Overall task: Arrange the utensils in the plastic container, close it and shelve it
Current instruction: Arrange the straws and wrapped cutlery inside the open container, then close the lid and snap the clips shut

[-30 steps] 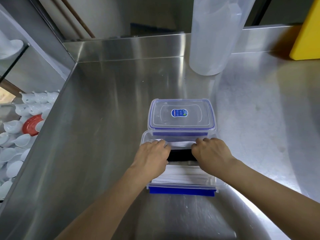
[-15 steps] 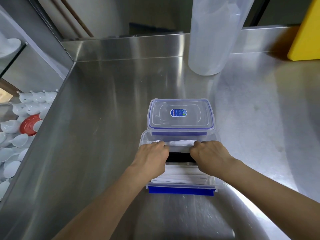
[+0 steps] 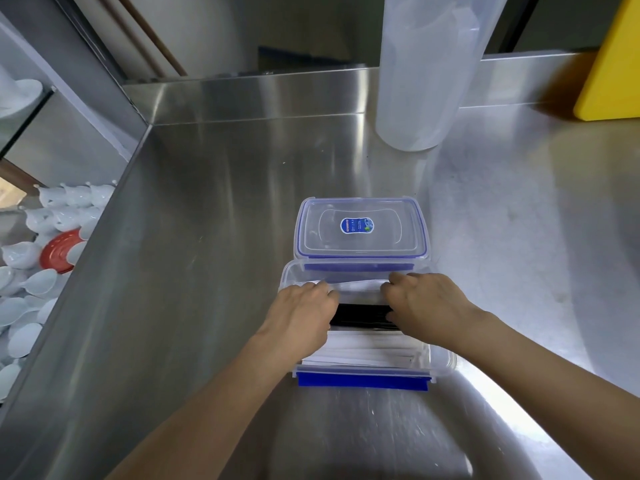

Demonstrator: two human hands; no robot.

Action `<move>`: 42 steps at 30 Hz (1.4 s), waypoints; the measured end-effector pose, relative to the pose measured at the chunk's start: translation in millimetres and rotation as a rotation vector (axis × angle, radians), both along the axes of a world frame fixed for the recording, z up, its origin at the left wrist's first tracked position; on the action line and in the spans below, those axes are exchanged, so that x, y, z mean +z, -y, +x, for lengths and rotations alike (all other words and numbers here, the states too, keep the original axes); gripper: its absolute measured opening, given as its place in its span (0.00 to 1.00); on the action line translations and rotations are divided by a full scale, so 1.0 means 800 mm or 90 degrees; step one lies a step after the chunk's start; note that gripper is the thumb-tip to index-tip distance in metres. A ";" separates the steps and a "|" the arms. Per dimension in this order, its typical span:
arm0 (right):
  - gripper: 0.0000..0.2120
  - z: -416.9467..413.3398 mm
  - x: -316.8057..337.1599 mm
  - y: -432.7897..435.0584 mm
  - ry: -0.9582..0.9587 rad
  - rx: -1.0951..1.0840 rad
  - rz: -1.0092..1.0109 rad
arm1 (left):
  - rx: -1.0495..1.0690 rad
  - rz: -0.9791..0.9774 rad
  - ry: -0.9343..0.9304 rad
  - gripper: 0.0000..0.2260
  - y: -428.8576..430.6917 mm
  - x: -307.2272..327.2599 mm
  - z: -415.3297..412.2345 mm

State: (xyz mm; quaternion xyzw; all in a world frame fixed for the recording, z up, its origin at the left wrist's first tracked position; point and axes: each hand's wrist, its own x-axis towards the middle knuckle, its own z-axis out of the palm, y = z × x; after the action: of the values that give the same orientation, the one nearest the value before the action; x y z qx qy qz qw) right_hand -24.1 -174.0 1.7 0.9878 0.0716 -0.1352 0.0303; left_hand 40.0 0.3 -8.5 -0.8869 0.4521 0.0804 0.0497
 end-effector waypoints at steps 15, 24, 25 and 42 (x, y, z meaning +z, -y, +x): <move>0.16 0.044 -0.005 0.080 0.310 -0.622 0.530 | 0.631 -0.506 -0.262 0.18 -0.004 0.024 0.126; 0.14 0.063 -0.024 0.082 0.073 -0.742 0.779 | 0.703 -0.500 -0.617 0.14 0.000 -0.004 0.136; 0.14 0.064 -0.023 0.081 0.085 -0.737 0.776 | 0.701 -0.505 -0.596 0.14 0.002 -0.003 0.136; 0.13 0.003 0.029 0.071 0.311 -0.619 0.792 | 0.538 -0.541 -0.772 0.27 -0.056 0.102 0.091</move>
State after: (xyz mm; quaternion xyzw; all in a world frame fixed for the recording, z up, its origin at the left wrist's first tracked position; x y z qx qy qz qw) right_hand -21.8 -230.6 25.0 0.7462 -0.3105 0.1499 -0.5695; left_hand 112.5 45.1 73.1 -0.7281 0.0233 0.3769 -0.5721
